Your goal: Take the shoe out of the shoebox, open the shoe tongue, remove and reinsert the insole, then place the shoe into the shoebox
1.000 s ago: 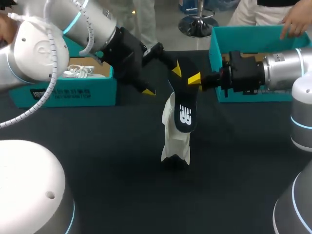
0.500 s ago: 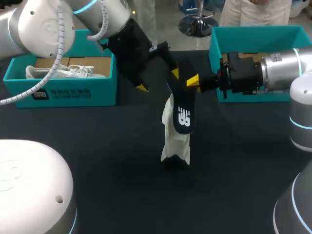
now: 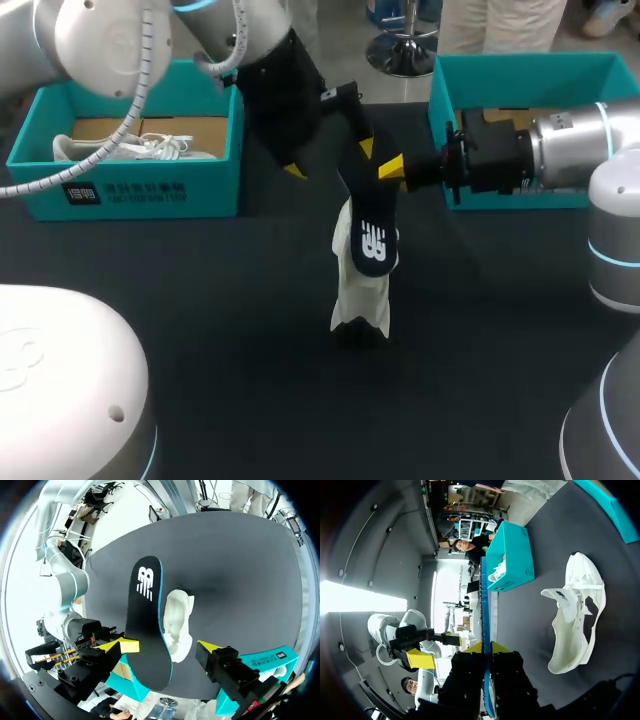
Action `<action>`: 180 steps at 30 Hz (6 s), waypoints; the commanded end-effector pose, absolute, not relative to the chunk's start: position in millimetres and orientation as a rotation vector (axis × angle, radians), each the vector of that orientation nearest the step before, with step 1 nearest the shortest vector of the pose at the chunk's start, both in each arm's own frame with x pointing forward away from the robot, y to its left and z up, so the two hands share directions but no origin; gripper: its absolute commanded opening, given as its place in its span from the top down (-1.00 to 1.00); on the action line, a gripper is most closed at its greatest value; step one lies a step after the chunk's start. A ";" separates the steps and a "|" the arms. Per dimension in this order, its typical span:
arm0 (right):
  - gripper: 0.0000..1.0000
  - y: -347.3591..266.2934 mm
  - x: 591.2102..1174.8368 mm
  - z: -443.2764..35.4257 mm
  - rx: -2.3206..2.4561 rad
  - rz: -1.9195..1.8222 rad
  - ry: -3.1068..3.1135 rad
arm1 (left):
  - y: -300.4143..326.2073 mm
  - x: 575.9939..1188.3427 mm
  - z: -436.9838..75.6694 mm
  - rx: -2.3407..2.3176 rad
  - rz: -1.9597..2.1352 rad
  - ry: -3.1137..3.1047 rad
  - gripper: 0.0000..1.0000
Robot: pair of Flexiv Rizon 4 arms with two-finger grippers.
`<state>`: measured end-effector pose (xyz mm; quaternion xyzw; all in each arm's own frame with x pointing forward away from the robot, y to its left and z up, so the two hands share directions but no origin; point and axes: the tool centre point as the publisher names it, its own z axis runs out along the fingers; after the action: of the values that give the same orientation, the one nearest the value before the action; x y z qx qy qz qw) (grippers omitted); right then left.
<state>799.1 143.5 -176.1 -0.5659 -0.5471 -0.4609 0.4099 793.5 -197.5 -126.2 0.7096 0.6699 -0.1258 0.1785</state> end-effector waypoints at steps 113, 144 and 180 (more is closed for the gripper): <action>1.00 143.6 793.6 -171.0 -1.448 -1.158 -1.370 | -207.4 800.9 -102.1 1.925 -0.496 1.858 -1.00; 1.00 140.2 789.0 -166.9 -1.426 -1.178 -1.367 | -207.4 800.9 -102.1 1.925 -0.496 1.858 -1.00; 1.00 140.2 789.0 -166.9 -1.426 -1.178 -1.367 | -183.0 803.4 -105.2 1.638 -0.793 1.688 -1.00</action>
<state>789.2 139.2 -167.0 -0.5650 -0.5418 -0.4687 0.4094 807.7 -189.6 -102.1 0.6384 0.6566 -0.2753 0.2926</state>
